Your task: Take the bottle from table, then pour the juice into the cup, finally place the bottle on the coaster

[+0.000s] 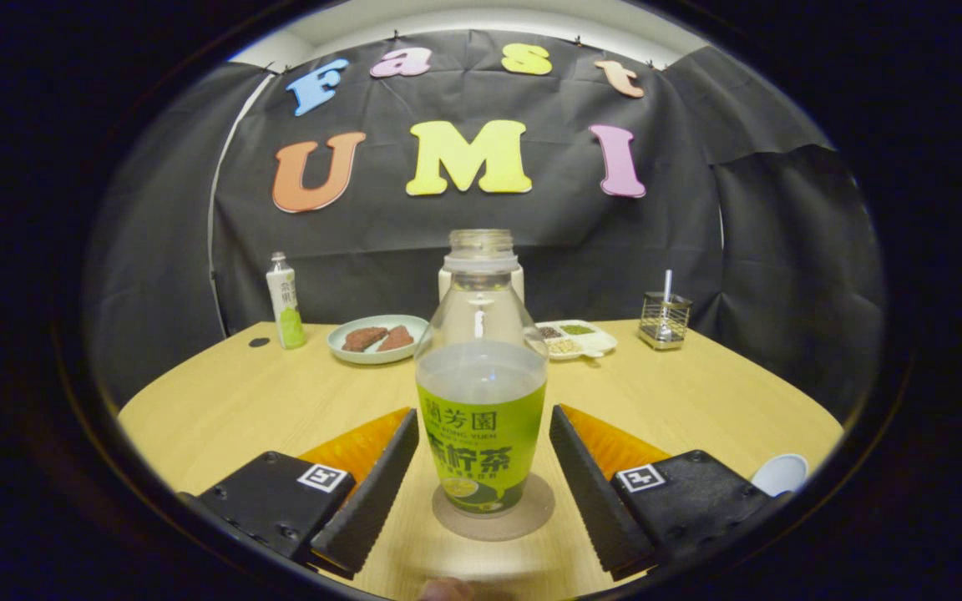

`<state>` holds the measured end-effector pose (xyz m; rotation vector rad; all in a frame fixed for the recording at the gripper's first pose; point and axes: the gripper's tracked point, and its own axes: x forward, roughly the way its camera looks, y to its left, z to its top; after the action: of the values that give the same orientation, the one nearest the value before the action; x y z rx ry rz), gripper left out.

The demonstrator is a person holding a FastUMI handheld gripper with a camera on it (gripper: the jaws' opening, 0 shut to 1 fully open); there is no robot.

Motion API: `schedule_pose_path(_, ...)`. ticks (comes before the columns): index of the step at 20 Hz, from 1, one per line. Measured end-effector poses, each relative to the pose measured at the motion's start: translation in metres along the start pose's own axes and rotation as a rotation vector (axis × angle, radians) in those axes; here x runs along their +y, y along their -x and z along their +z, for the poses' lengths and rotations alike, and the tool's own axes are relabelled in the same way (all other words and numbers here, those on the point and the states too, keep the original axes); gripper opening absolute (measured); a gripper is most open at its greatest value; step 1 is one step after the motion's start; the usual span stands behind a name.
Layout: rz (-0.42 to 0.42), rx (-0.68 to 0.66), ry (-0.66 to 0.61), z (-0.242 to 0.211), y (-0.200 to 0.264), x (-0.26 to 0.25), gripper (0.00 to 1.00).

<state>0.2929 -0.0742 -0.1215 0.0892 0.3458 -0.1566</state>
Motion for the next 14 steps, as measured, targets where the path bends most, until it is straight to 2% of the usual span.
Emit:
schedule_pose_path(6,-0.014,-0.002,0.024,-0.003,0.011,-0.004,1.0)
schedule_pose_path(14,-0.016,-0.051,0.067,0.011,0.061,-0.001,1.0)
